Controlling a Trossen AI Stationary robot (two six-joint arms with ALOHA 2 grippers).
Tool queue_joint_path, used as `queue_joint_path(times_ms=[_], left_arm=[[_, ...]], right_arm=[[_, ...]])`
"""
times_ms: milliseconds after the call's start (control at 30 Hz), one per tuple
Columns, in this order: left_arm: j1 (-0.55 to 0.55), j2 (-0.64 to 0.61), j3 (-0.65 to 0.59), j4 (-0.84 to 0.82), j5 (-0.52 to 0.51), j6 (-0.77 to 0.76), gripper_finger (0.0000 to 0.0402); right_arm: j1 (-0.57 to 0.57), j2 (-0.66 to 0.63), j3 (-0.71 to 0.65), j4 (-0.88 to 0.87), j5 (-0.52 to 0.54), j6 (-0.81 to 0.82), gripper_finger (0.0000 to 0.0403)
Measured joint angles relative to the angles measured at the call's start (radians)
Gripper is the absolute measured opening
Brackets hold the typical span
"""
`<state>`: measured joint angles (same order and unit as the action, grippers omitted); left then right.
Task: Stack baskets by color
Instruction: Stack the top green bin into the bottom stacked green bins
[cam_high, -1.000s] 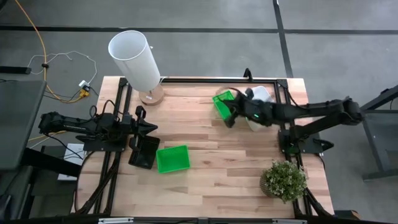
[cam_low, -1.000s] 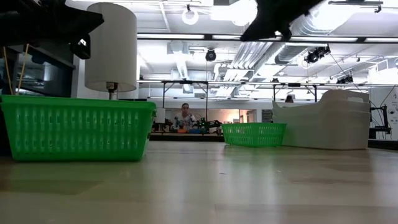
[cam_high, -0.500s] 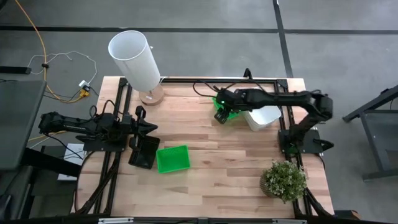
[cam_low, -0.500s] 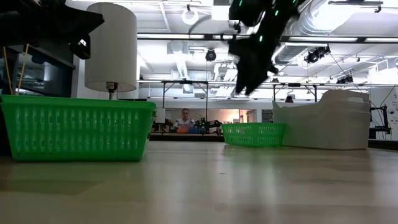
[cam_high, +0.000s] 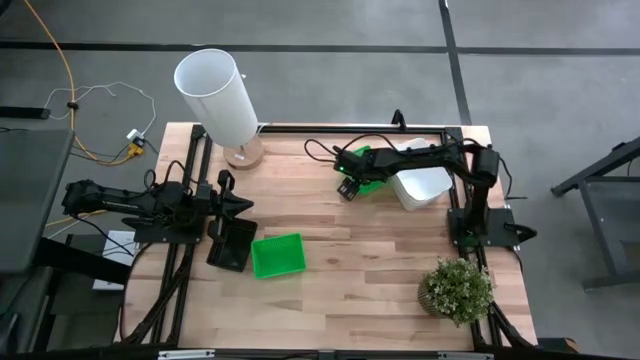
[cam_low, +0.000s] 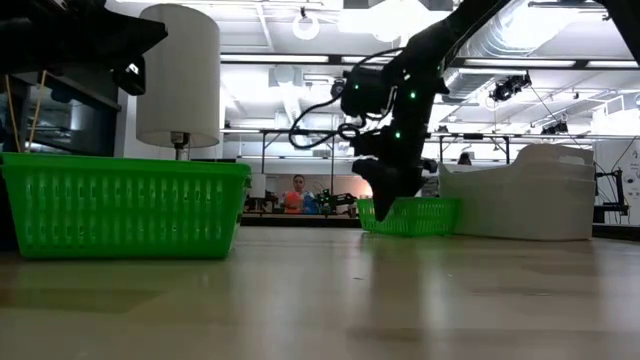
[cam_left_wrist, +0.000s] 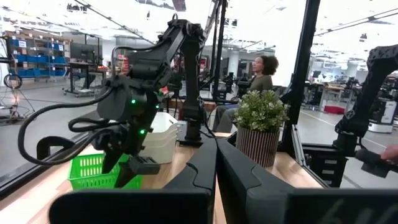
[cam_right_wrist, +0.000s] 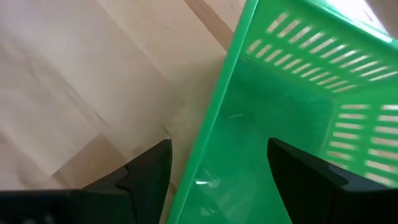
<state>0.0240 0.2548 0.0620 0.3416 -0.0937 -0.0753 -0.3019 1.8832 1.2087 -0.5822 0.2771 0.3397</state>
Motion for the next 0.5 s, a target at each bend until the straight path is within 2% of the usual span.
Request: queue_joint_path(times_ms=[167,267,367,500], left_arm=[[0.0,0.0,0.0,0.0,0.0,0.0,0.0],[0.0,0.0,0.0,0.0,0.0,0.0,0.0],[0.0,0.0,0.0,0.0,0.0,0.0,0.0],[0.0,0.0,0.0,0.0,0.0,0.0,0.0]], right_arm=[[0.0,0.004,0.0,0.009,0.003,0.018,0.0249],[-0.001,0.004,0.0,0.003,0.003,0.05,0.0222],[-0.002,0.008,0.0,0.0,0.013,0.067,0.0162],[-0.002,0.008,0.0,-0.004,0.047,0.067,0.0043]])
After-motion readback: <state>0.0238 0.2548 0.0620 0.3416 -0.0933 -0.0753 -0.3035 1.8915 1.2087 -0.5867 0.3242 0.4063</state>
